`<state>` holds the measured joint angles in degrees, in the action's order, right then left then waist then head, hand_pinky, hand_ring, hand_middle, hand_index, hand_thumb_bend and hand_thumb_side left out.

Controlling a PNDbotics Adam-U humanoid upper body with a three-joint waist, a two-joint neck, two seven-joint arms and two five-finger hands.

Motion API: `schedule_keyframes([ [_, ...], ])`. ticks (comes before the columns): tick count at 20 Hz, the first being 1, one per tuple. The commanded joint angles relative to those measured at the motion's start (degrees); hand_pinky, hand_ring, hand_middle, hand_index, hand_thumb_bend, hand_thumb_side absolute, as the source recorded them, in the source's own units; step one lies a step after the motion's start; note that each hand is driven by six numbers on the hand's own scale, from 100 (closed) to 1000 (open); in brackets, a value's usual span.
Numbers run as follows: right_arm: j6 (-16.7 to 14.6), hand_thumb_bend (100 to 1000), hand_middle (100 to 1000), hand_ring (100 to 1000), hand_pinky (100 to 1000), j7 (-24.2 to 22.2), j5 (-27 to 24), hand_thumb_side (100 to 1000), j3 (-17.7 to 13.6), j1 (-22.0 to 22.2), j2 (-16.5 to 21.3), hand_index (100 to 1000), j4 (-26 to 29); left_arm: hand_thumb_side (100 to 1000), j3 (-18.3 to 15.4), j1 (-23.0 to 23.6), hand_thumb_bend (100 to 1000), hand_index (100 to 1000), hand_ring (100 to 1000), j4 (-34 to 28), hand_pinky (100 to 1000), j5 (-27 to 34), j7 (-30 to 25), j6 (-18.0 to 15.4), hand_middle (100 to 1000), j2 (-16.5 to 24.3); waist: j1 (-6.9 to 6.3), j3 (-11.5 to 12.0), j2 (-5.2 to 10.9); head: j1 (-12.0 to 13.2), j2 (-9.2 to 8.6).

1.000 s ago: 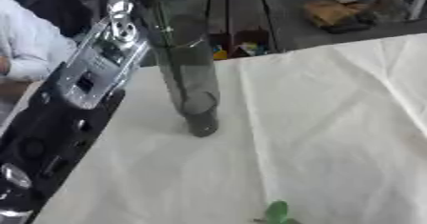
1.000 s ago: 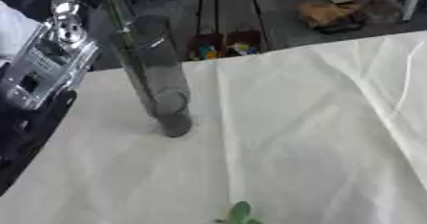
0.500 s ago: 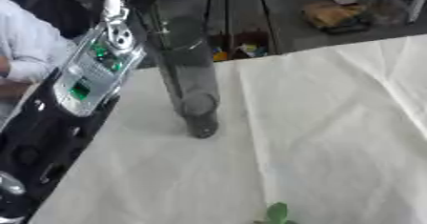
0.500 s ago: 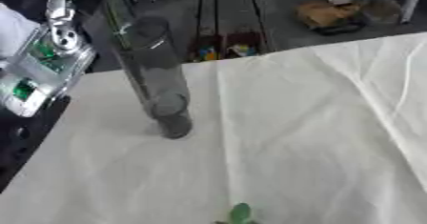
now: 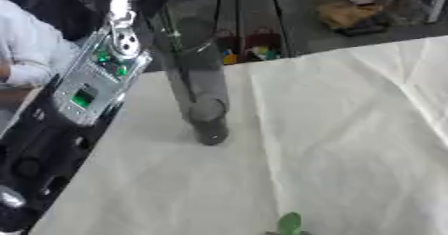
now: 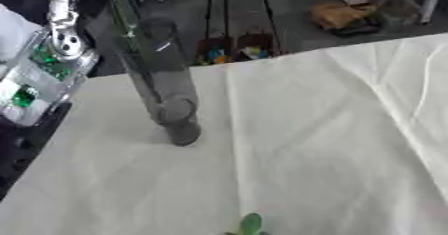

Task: Arrange flowers into the vase.

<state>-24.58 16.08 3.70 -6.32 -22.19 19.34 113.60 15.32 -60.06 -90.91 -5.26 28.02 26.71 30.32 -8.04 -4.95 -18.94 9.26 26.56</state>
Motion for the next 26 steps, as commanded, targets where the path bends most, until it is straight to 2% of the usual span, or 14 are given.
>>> schedule_keyframes([
  [1,0.12,100,466,773,689,0.1,-0.33,998,-0.29,-0.77,0.43,778,0.99,823,-0.35,-0.7,562,707,696,-0.46,454,-0.75,-1.62,0.21,662,1.81,0.23,-0.03,1.07,-0.11,-0.77],
  [7,0.2,100,465,774,690,0.03,-0.38,998,-0.29,-0.71,0.42,779,0.99,839,-0.2,-0.42,543,731,721,-0.73,483,-1.62,-4.53,0.76,686,2.22,0.11,0.08,1.03,-0.19,-0.69],
  [8,0.22,100,465,774,690,0.04,-0.39,998,-0.3,-0.7,0.42,779,0.99,802,-0.18,-0.31,517,735,723,-0.81,486,-1.86,-4.98,0.85,689,2.33,0.09,0.1,1.03,-0.21,-0.69],
  [9,0.23,100,465,774,690,0.05,-0.4,998,-0.31,-0.72,0.42,779,0.99,842,-0.17,-0.16,538,738,725,-0.87,488,-2.08,-5.38,0.94,690,2.44,0.08,0.11,1.02,-0.22,-0.73],
  [20,0.39,100,465,775,690,0.13,-0.45,999,-0.35,-0.88,0.32,779,0.99,864,0.64,2.0,527,747,736,-1.82,507,-4.34,-8.28,0.67,701,3.61,0.12,0.1,0.96,-0.35,-1.11],
  [26,0.48,100,465,775,690,0.25,-0.48,1000,-0.37,-0.94,0.29,778,0.99,893,1.05,2.52,539,794,762,-1.98,552,-5.27,-10.05,0.44,742,4.0,0.12,0.15,0.98,-0.39,-1.29],
])
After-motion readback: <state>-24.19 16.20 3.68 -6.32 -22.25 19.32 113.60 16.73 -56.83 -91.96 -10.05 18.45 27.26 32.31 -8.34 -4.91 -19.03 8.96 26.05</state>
